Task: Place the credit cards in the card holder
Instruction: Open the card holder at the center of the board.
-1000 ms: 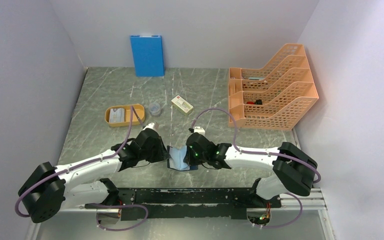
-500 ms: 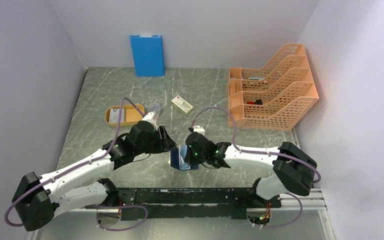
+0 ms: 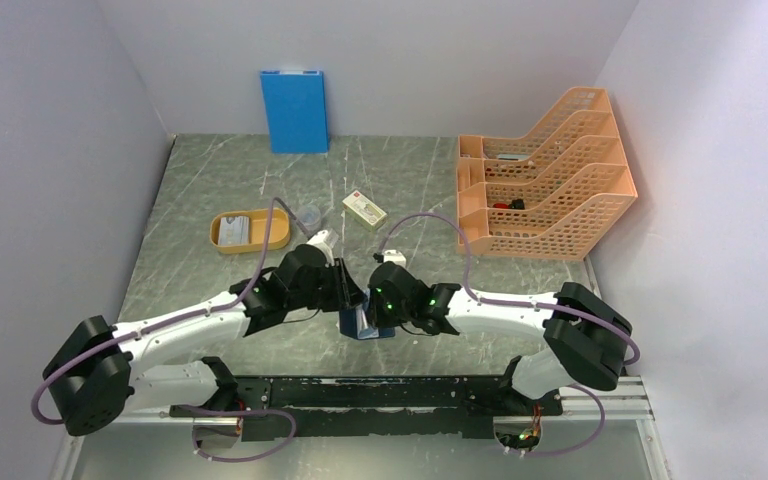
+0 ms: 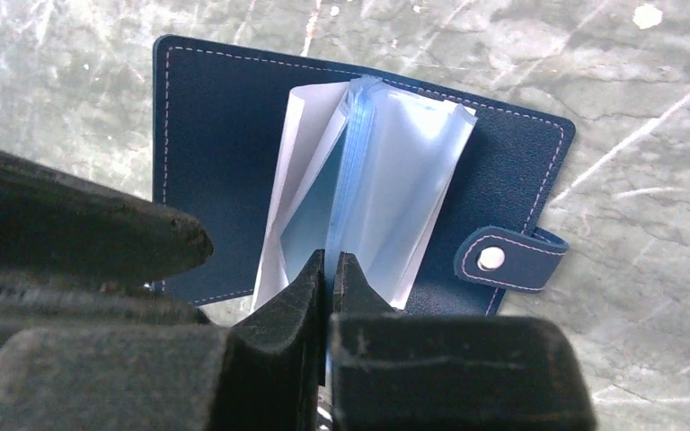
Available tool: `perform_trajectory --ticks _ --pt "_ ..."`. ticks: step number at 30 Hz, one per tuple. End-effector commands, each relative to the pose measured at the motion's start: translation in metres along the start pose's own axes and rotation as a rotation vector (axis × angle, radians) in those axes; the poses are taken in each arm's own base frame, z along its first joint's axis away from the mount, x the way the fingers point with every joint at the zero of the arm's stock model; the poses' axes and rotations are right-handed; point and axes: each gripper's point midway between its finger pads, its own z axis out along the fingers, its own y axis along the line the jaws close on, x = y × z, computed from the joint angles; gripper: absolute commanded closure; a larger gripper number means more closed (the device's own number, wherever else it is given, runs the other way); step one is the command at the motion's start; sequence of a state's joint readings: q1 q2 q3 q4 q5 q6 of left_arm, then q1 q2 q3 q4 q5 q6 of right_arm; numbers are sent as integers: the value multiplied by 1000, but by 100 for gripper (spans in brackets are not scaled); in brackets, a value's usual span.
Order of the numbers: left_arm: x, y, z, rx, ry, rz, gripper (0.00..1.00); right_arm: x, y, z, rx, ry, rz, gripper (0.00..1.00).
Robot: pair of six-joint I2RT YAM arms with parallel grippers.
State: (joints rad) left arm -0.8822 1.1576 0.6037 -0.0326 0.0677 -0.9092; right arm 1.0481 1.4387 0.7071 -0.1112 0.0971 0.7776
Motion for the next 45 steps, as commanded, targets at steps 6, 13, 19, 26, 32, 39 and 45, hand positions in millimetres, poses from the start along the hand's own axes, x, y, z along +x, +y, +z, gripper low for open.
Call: perform_trajectory --ticks 6,13,19,26,32,39,45 --pt "-6 41 -29 -164 -117 -40 70 -12 33 6 -130 -16 -28 100" --pt "-1 38 -25 -135 -95 -41 71 -22 41 -3 -170 -66 2 100" --pt "-7 9 -20 5 -106 -35 69 -28 26 -16 -88 -97 18 100" --pt "1 -1 -2 56 -49 -23 57 -21 15 -16 -29 -66 28 100" --pt "11 23 9 -43 -13 8 49 -20 16 -17 -29 -67 27 100" --pt "25 41 22 -98 28 25 48 -17 17 -18 -40 -61 23 100" --pt "32 62 30 -204 51 53 53 -16 12 -20 -27 -64 23 100"
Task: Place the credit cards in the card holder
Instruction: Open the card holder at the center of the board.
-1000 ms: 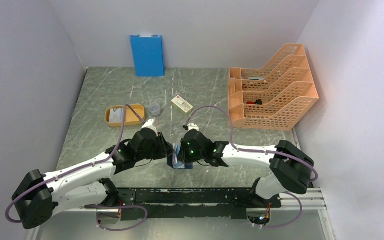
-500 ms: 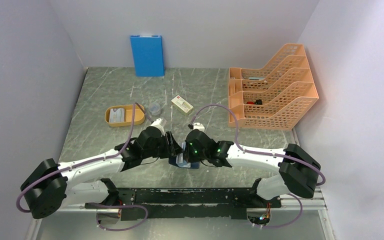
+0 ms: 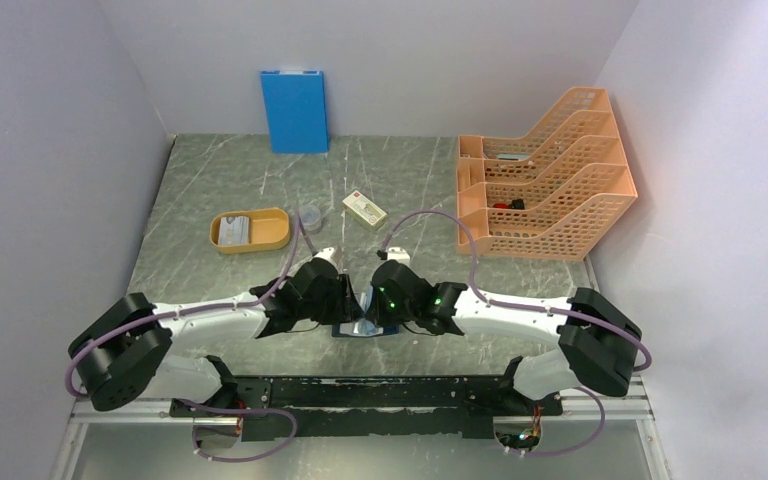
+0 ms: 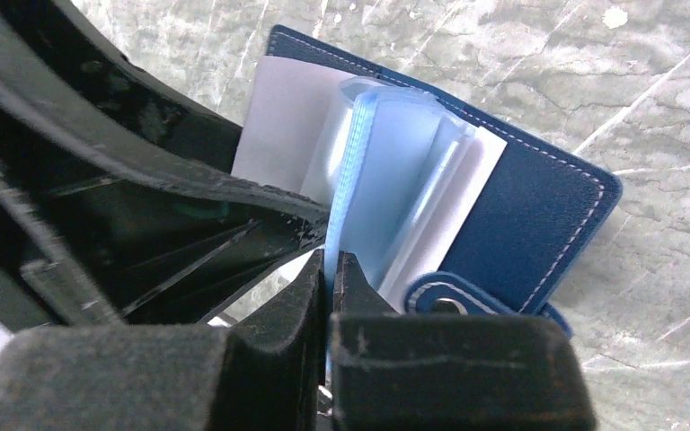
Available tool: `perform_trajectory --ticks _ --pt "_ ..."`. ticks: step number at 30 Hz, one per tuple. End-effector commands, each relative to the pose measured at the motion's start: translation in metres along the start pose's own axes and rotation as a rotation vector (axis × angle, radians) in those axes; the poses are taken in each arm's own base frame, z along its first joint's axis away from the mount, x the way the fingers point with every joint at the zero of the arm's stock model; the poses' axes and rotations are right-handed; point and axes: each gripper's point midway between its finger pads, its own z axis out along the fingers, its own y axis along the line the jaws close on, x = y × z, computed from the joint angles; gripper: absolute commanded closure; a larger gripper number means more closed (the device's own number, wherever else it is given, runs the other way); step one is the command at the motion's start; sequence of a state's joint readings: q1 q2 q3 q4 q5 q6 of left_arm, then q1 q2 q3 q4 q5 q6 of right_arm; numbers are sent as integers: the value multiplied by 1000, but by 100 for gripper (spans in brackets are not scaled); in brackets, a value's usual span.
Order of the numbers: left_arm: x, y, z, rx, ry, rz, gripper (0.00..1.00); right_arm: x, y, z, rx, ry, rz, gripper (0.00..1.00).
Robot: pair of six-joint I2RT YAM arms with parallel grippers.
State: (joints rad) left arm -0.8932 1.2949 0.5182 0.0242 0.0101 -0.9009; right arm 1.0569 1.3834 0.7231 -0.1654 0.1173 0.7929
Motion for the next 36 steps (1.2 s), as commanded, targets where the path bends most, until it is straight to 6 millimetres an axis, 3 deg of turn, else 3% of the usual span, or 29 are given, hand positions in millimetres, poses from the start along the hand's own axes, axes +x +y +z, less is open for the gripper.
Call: perform_trajectory --ticks 1,9,20,29,36 --pt "0 12 6 -82 -5 45 56 -8 5 -6 -20 -40 11 100" --pt "11 54 10 -267 18 53 72 2 -10 -7 21 -30 19 100" --pt "11 74 9 -366 9 67 81 26 -57 -4 213 9 44 100" --pt "-2 76 -4 -408 -44 66 78 28 -61 -4 231 20 30 100" --pt "-13 60 -16 -362 -71 57 68 23 -56 -2 225 19 10 100"
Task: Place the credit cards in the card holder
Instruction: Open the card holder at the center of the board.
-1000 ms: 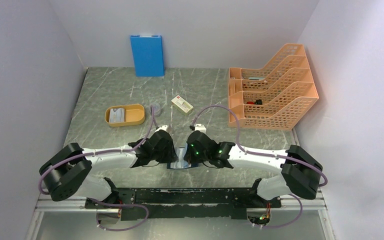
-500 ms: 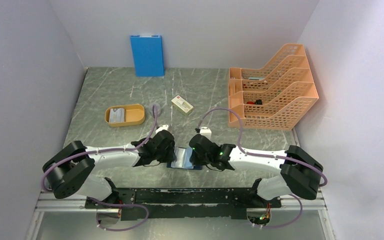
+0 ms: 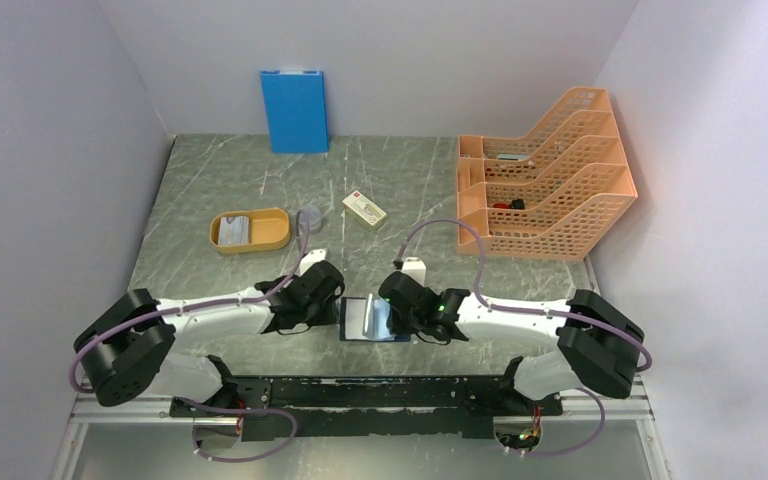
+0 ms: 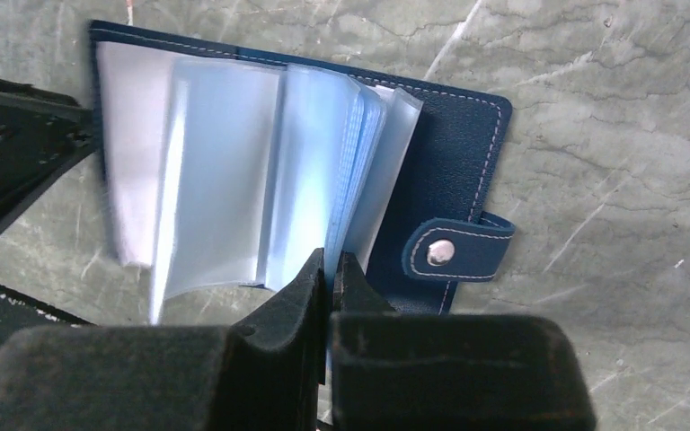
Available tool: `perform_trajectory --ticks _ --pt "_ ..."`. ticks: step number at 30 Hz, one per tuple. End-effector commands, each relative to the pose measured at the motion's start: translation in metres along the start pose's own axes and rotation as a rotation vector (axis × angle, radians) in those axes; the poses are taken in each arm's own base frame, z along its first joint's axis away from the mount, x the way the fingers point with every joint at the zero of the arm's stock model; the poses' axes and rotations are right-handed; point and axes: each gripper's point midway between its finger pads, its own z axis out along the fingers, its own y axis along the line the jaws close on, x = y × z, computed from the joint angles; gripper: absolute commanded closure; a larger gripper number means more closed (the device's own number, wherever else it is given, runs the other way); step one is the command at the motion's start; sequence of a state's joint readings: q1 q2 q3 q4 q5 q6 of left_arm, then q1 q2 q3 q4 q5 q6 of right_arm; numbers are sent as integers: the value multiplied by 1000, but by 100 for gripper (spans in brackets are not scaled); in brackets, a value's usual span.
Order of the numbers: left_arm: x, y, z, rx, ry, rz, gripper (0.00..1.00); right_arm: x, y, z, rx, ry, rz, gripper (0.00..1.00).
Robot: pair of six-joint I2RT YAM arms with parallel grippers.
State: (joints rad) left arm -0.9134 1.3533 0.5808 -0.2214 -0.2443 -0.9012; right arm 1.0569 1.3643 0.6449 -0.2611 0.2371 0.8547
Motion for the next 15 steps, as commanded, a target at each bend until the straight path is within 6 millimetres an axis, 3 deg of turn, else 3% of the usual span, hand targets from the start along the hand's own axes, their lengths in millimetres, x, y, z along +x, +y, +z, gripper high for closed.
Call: perform_trajectory --ticks 1,6,12,15 --pt "-14 2 -16 -11 -42 4 67 -2 -2 0 32 2 -24 100" --pt "-31 -21 -41 115 -95 -23 63 -4 1 0 26 2 -30 100" --pt "-46 -94 -84 542 -123 -79 58 -9 7 -1 12 -7 -31 100" --pt "-50 -120 -97 662 -114 -92 57 -10 9 0 6 -8 -30 100"
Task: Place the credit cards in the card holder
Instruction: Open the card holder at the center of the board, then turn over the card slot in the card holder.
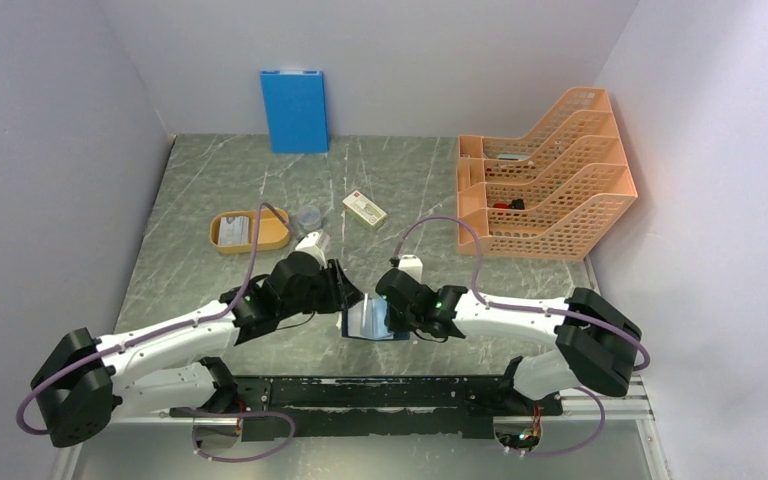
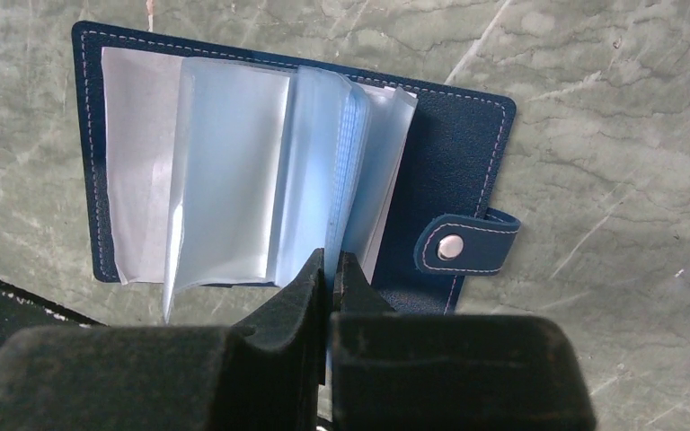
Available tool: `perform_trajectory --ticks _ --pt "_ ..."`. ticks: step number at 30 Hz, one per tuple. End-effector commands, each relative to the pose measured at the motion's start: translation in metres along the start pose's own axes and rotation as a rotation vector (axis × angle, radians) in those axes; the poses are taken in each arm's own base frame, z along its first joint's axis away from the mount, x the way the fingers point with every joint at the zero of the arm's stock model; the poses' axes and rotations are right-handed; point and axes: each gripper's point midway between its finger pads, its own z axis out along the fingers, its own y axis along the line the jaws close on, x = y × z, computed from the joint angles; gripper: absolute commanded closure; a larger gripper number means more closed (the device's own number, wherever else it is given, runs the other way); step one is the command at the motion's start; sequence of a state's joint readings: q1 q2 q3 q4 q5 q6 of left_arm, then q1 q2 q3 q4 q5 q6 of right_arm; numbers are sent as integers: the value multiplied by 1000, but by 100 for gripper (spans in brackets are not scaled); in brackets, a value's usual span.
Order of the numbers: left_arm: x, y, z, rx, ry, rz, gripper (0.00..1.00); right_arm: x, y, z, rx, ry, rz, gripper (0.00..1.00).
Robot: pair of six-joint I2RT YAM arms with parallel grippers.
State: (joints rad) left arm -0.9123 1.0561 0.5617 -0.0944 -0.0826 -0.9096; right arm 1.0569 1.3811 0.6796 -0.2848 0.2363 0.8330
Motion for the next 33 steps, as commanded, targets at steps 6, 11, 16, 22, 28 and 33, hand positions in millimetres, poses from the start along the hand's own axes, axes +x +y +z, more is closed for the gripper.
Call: perform_trajectory --ticks 6,11,16,22,28,33 --pt "15 -52 20 206 89 -18 62 -6 6 1 -2 -10 -7 100" --pt "39 -8 42 29 142 -21 69 -7 10 0 -21 -14 -1 100" --pt "58 34 52 -121 176 -9 73 -4 17 -5 -93 -17 10 100" --pt "63 56 55 -210 176 14 76 1 18 -10 -136 -10 35 89" --pt "65 65 55 -251 186 40 78 1 20 -18 -235 -20 109 72" --pt "68 71 57 -271 197 46 80 -6 15 -24 -328 -33 200 61"
